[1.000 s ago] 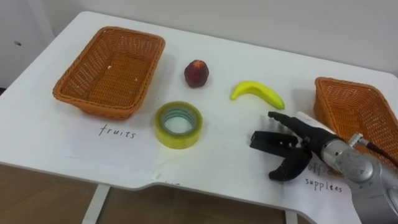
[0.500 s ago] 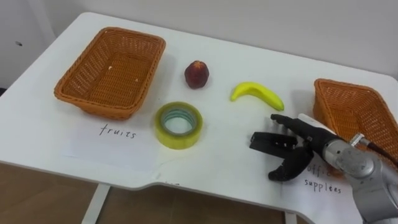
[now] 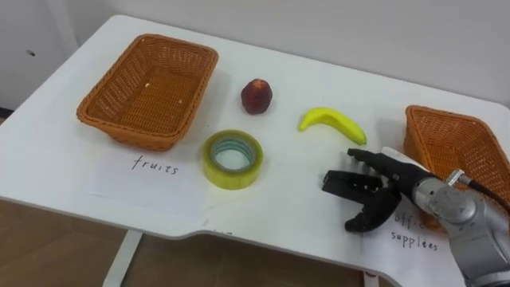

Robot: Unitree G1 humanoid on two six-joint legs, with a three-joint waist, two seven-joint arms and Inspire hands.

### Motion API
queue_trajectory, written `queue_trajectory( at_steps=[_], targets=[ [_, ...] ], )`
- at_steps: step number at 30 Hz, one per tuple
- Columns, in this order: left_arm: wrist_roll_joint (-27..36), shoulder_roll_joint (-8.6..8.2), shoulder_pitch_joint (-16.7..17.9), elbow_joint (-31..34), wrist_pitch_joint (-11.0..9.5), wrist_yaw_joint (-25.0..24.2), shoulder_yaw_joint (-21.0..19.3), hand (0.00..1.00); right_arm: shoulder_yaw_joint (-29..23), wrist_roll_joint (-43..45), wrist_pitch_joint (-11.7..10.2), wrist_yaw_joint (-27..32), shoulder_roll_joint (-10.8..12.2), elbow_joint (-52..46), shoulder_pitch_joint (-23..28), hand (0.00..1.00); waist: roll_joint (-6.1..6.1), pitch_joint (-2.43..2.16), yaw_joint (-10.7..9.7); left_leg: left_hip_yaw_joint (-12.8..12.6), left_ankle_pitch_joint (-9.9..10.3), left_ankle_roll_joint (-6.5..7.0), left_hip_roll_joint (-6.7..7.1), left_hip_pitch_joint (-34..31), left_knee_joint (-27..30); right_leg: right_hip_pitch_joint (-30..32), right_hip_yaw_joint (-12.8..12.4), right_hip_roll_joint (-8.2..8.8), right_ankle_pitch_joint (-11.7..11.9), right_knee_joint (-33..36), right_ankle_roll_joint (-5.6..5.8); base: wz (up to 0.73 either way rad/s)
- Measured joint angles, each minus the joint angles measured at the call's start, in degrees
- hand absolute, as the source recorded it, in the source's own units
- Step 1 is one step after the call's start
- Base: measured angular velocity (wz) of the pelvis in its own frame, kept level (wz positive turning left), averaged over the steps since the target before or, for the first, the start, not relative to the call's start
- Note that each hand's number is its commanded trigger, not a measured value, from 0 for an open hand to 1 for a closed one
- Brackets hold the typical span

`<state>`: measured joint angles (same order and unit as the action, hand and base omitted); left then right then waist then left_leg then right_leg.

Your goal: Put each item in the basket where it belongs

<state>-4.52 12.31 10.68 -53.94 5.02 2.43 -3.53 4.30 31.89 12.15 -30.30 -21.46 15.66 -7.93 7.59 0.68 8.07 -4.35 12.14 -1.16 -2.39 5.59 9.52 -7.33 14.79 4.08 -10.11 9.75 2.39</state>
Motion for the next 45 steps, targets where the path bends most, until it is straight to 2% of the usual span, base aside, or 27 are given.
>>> queue_trajectory(
  at_steps=[6,12,14,15,16,21,31,36,45],
  targets=[
    [0.0,0.01,0.02,0.0,0.17,0.93,0.75,0.0,1.09,-0.01,0.43,0.12,-0.01,1.65,-1.02,0.0,0.08,-0.05,0.11,0.01,0.0,0.0,-0.07,0.01,0.14,-0.01,0.41,-0.04,0.14,0.0,-0.15,0.0],
    [0.48,0.1,0.02,-0.4,0.16,1.67,0.42,0.0,1.26,0.33,0.44,0.18,0.64,3.85,-1.76,0.0,0.69,-0.35,0.35,0.58,-0.02,-0.04,-0.22,-0.07,0.31,-0.16,2.72,-0.03,0.33,0.01,-0.31,0.0],
    [0.4,0.05,0.01,-0.25,0.16,1.69,0.39,0.0,1.26,0.7,0.51,0.11,0.73,4.0,-1.87,0.0,0.74,-0.38,0.51,0.6,-0.02,-0.04,-0.22,-0.08,0.34,-0.17,2.75,-0.03,0.34,0.01,-0.32,0.0],
    [0.38,0.03,0.01,-0.17,0.16,1.64,0.39,0.0,1.26,1.09,0.58,0.01,0.76,4.0,-1.93,0.22,0.75,-0.37,0.61,0.6,-0.02,-0.04,-0.23,-0.08,0.35,-0.16,2.81,-0.03,0.35,0.01,-0.34,0.0],
    [0.37,0.0,0.01,-0.11,0.16,1.61,0.39,0.0,1.26,1.53,0.63,-0.25,0.78,3.99,-1.99,1.0,0.75,-0.38,0.71,0.6,-0.02,-0.04,-0.23,-0.08,0.35,-0.16,2.9,-0.03,0.35,0.01,-0.35,0.0],
    [0.48,-0.04,-0.07,0.02,0.16,1.43,0.41,0.0,1.26,2.64,1.12,-0.54,0.76,3.64,-2.02,1.0,0.75,-0.38,1.21,0.73,-0.02,-0.04,-0.28,-0.14,0.47,-0.17,3.7,-0.02,0.45,0.02,-0.46,0.0],
    [0.46,-0.38,-1.43,0.03,0.16,1.96,1.75,0.0,1.79,11.47,1.77,6.22,1.62,4.01,-2.14,1.0,0.49,-0.41,2.89,1.79,-0.02,-0.05,-0.23,-1.05,1.37,-0.3,4.45,-0.05,0.73,-0.08,-0.41,0.05],
    [0.53,-0.34,-1.58,0.0,0.15,2.31,2.05,0.0,1.88,11.69,2.34,7.3,1.29,4.39,-2.02,1.0,0.47,-0.41,3.03,2.82,-0.02,-0.05,-0.16,-0.9,1.22,-0.86,5.81,-0.04,0.73,-0.19,-0.41,0.12],
    [0.53,0.06,-1.57,-0.16,-0.28,2.48,2.09,0.0,2.19,10.6,1.51,9.63,1.34,5.58,-2.11,1.0,0.34,-0.33,3.06,3.03,-0.02,-0.06,-0.13,-0.87,1.05,-0.85,5.8,-0.06,0.73,-0.3,-0.41,0.0]
  ],
)
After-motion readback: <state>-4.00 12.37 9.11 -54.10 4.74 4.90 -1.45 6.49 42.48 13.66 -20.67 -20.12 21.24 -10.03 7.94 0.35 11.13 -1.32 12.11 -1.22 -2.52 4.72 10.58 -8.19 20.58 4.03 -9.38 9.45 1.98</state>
